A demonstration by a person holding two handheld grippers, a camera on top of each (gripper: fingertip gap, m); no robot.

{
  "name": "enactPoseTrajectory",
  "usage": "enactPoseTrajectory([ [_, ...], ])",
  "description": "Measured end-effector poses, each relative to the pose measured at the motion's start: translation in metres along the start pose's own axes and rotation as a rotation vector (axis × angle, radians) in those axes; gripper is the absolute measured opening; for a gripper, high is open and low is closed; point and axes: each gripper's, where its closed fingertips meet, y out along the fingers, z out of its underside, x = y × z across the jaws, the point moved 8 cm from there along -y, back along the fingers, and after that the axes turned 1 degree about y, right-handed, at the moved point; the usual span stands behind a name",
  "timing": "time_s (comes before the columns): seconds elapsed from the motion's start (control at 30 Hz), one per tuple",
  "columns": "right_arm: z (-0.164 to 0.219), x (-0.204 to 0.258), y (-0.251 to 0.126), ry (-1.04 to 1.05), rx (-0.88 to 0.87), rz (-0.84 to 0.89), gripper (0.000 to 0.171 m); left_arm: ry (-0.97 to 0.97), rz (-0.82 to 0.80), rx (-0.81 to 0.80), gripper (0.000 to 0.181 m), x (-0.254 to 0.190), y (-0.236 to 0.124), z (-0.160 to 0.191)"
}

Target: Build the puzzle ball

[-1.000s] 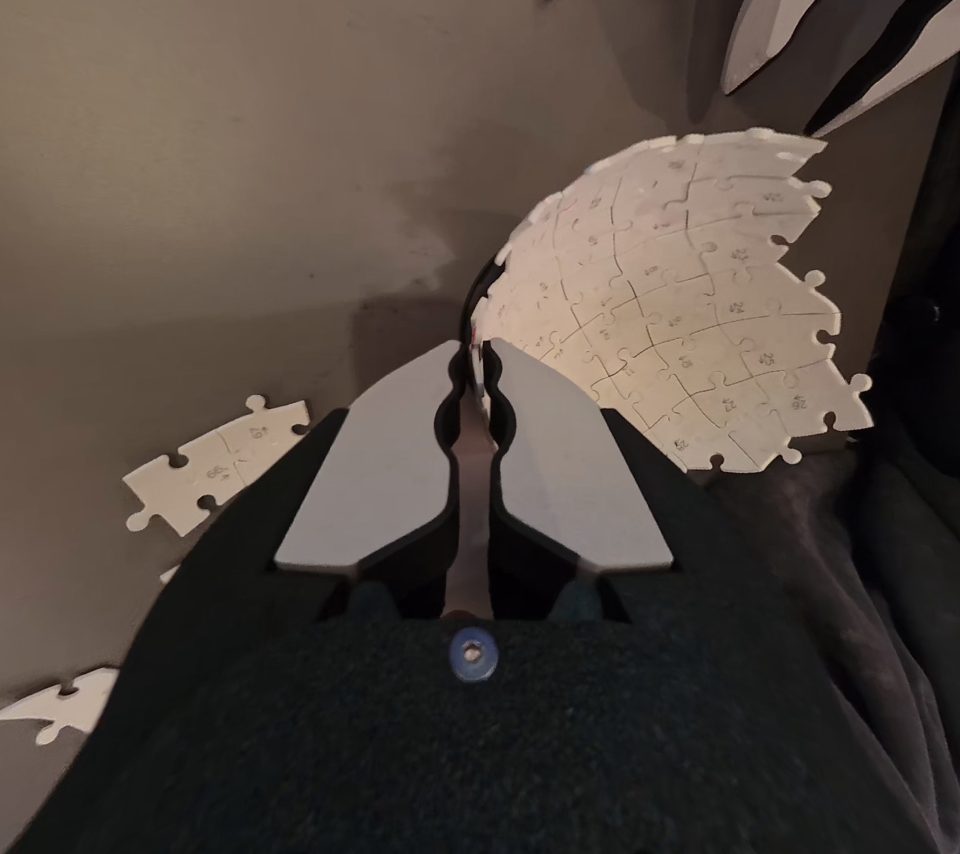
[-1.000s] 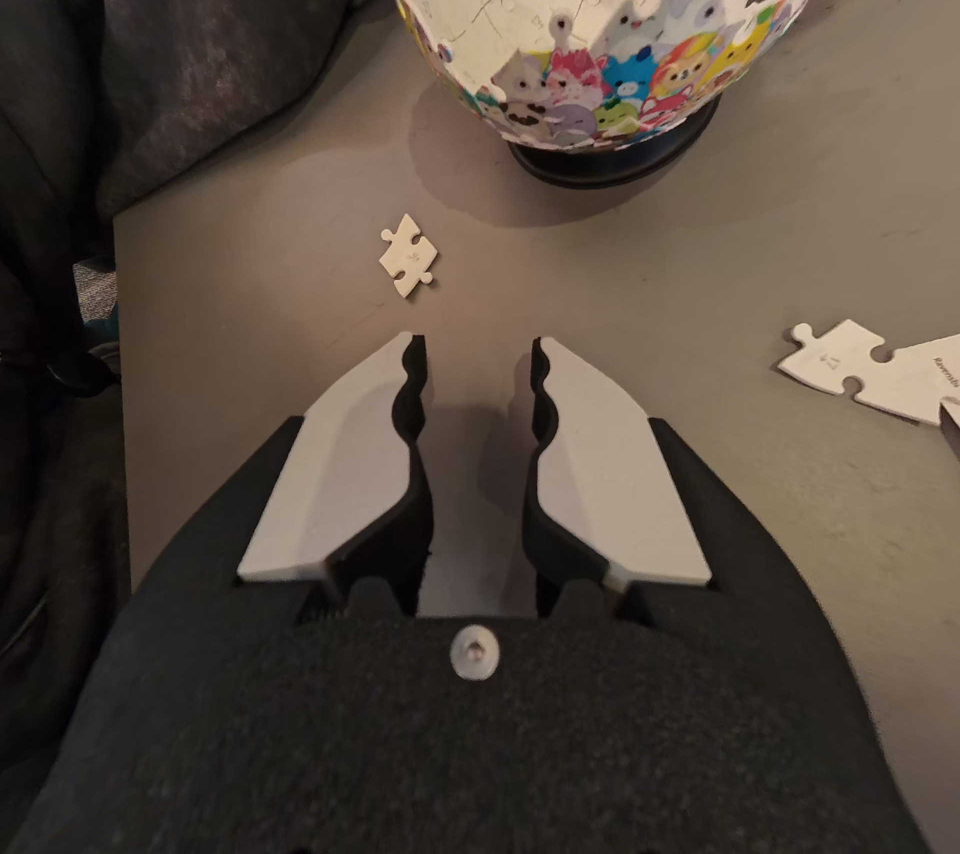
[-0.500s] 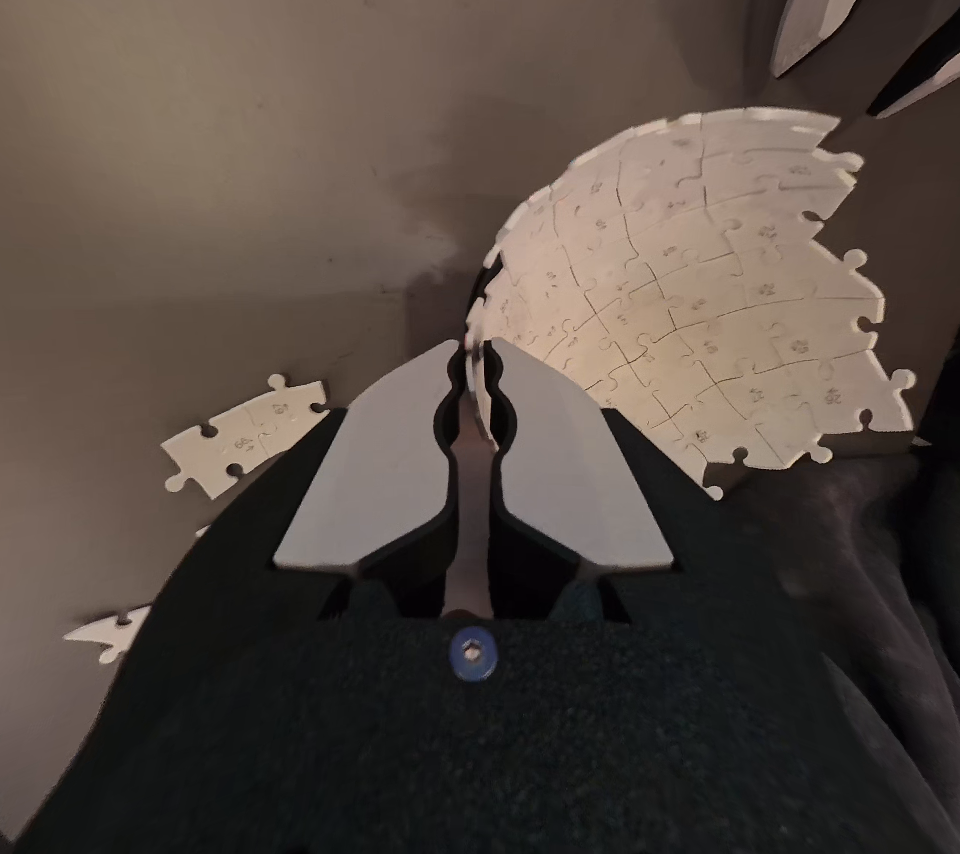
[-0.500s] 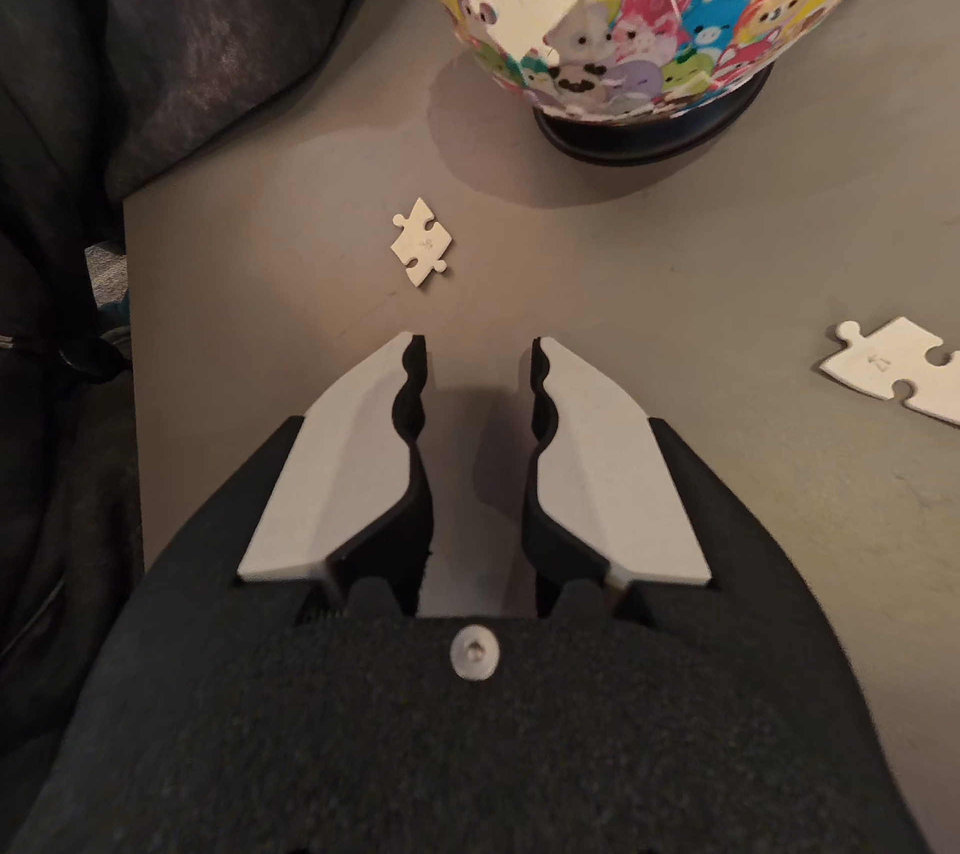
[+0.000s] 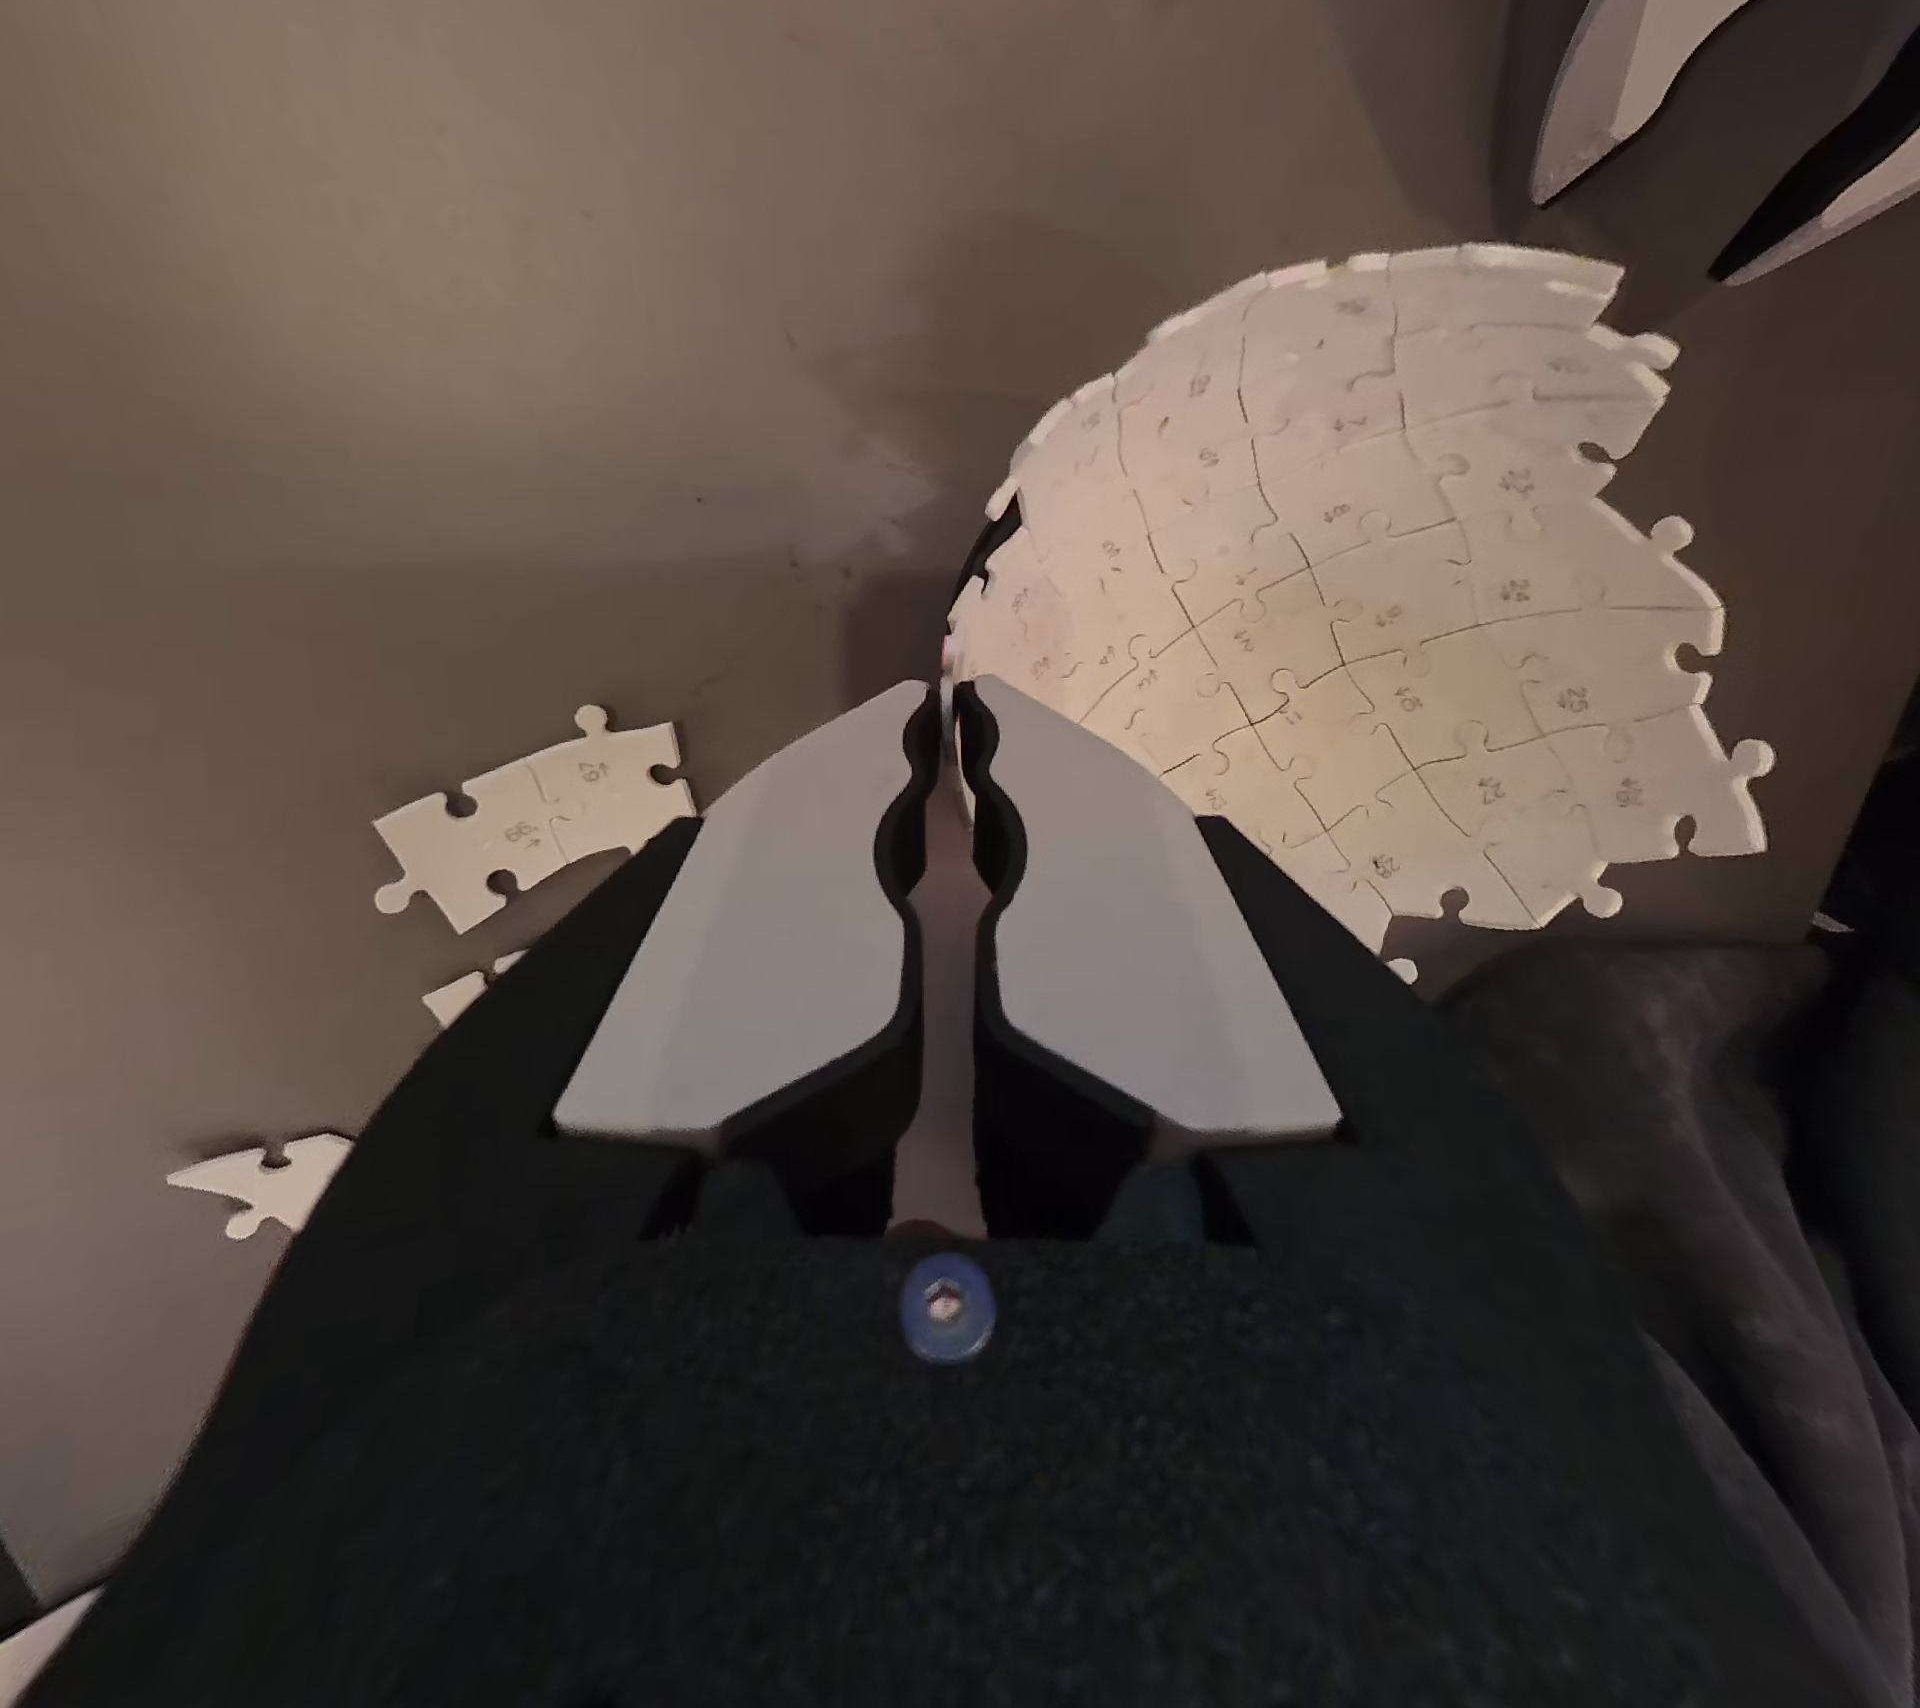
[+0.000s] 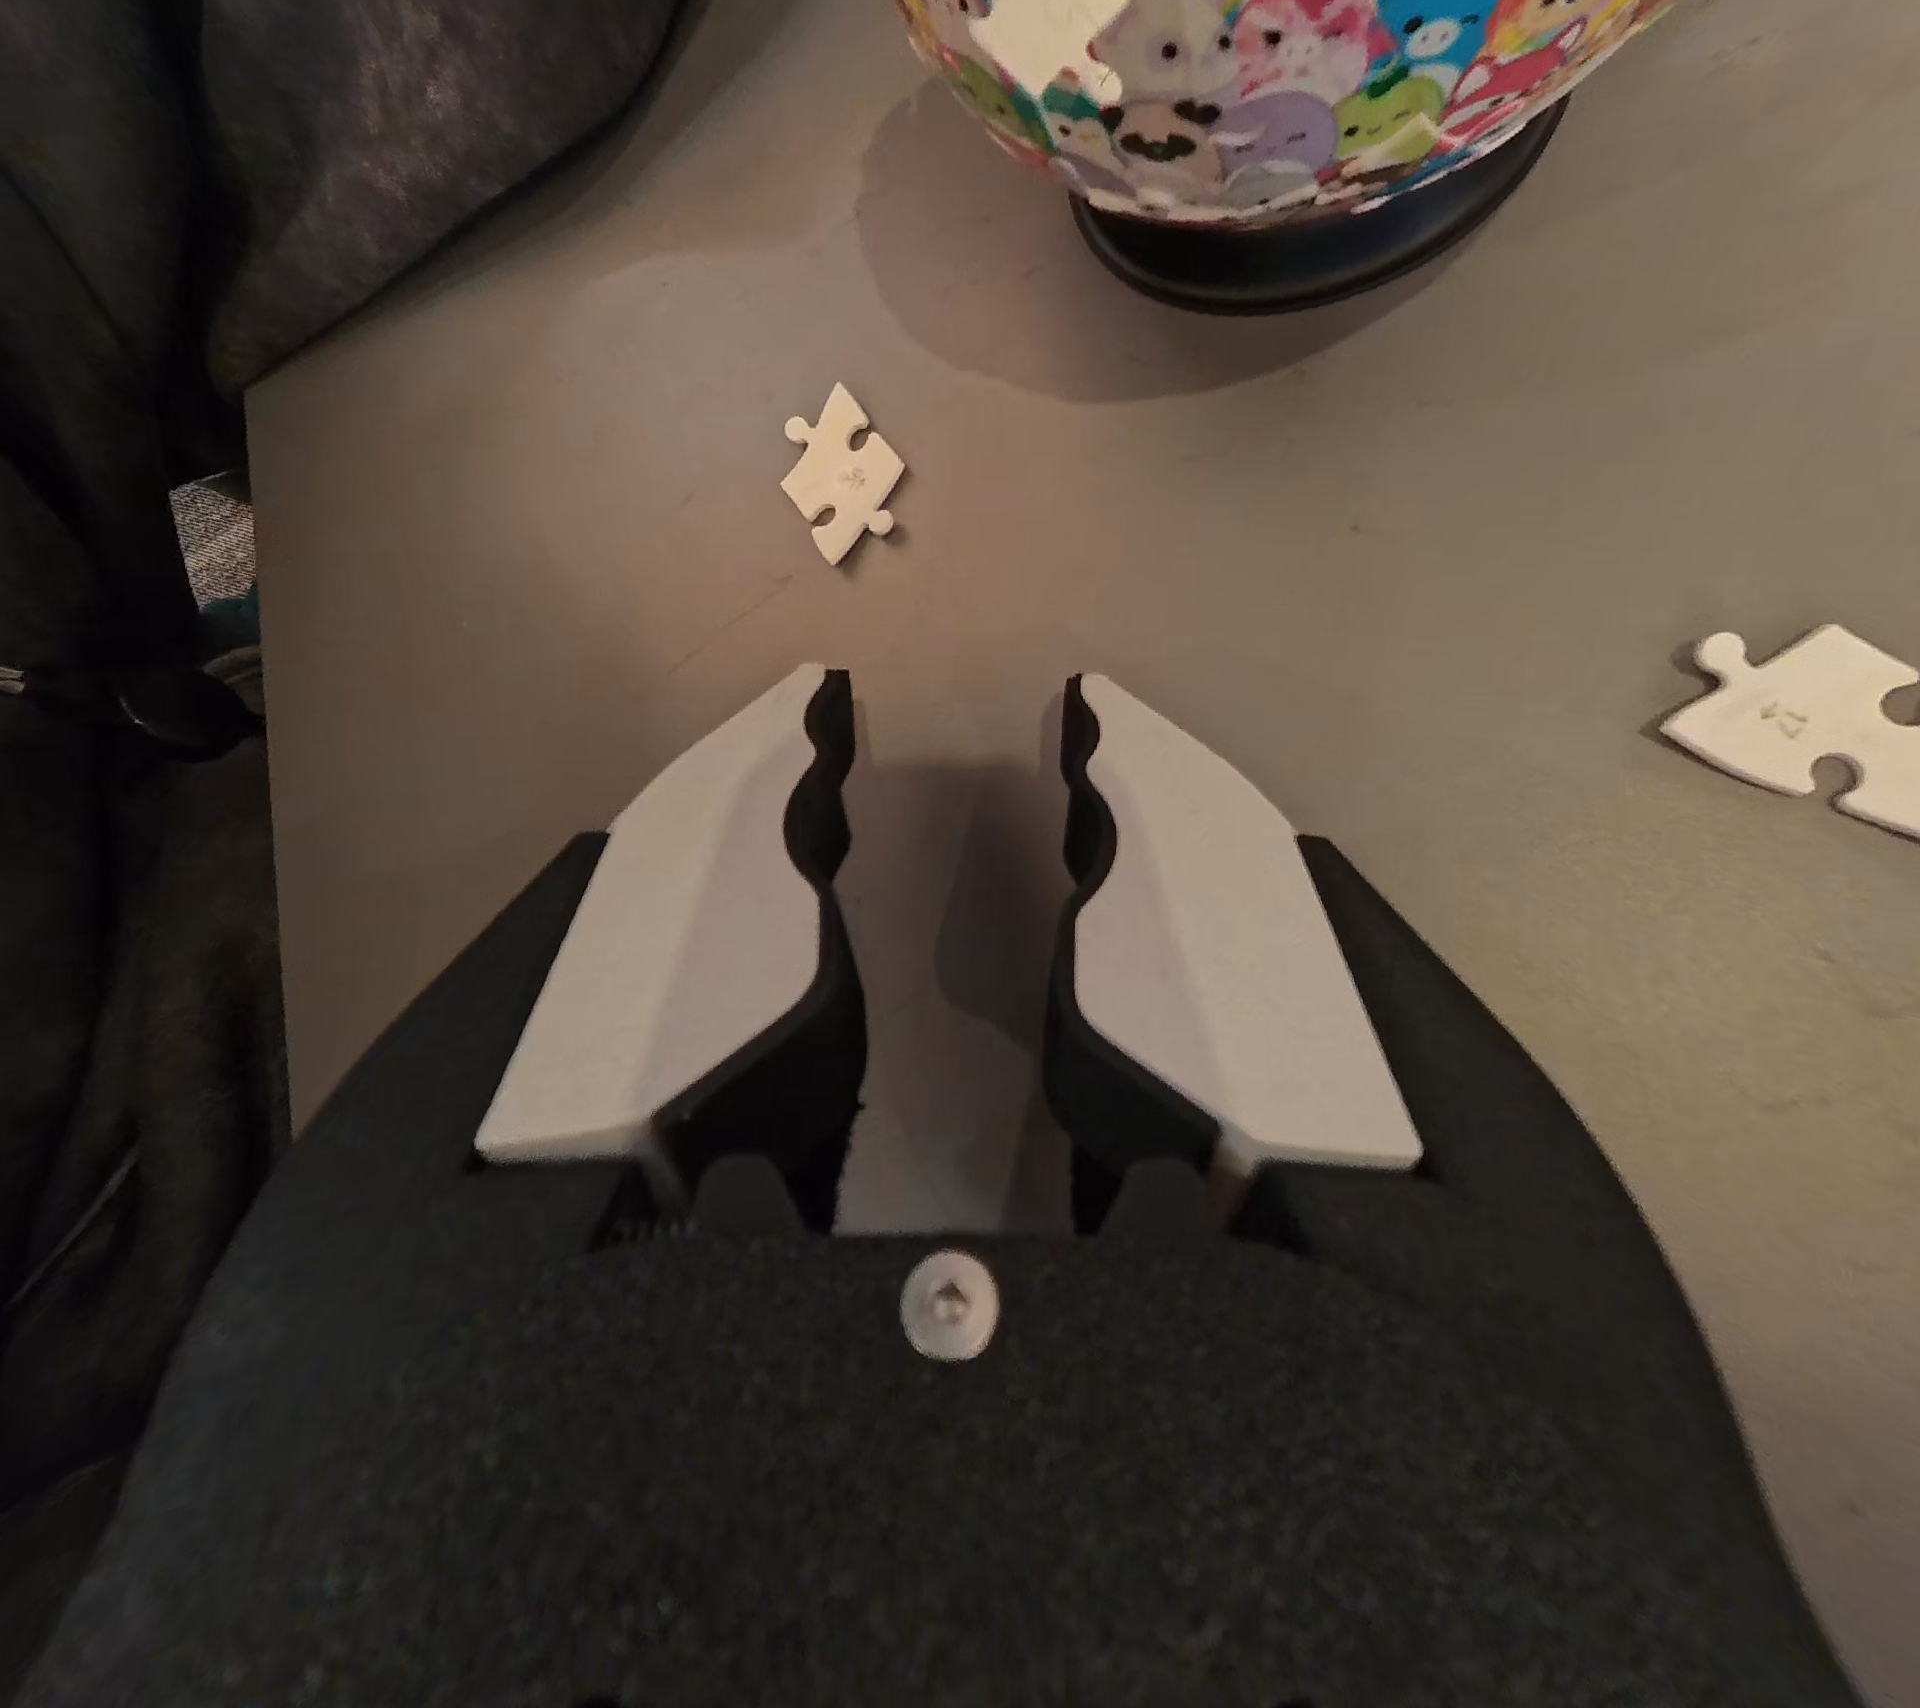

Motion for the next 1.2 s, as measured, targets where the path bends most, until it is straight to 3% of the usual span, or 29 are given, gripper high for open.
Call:
enactPoseTrajectory([
  [0.27,-0.012,0.001,-0.013,-0.053,-0.046,0.048,0.034,0.007,-0.042,0.034,0.003,-0.004,-0.001,0.0],
  [0.47,-0.103,-0.023,-0.081,-0.124,-0.42,0.183,0.015,-0.003,0.001,0.002,0.002,0.0,-0.001,0.003],
  [0.53,-0.127,-0.05,-0.076,-0.083,-0.371,0.164,0.026,-0.007,0.015,-0.01,0.002,0.002,-0.001,0.004],
  [0.63,-0.147,-0.085,-0.051,0.031,-0.222,0.037,0.024,-0.009,0.024,-0.029,0.003,0.002,-0.002,0.004],
  [0.73,-0.149,-0.095,-0.029,0.112,-0.063,-0.058,0.026,-0.003,0.041,-0.051,0.008,0.0,-0.006,0.004],
  [0.87,-0.142,-0.097,-0.004,0.158,0.134,-0.012,0.026,-0.01,0.06,-0.081,0.012,0.0,-0.01,0.005],
  [1.2,-0.145,-0.098,0.012,0.17,0.23,0.062,0.008,-0.03,0.048,-0.024,0.003,0.003,-0.002,0.007],
])
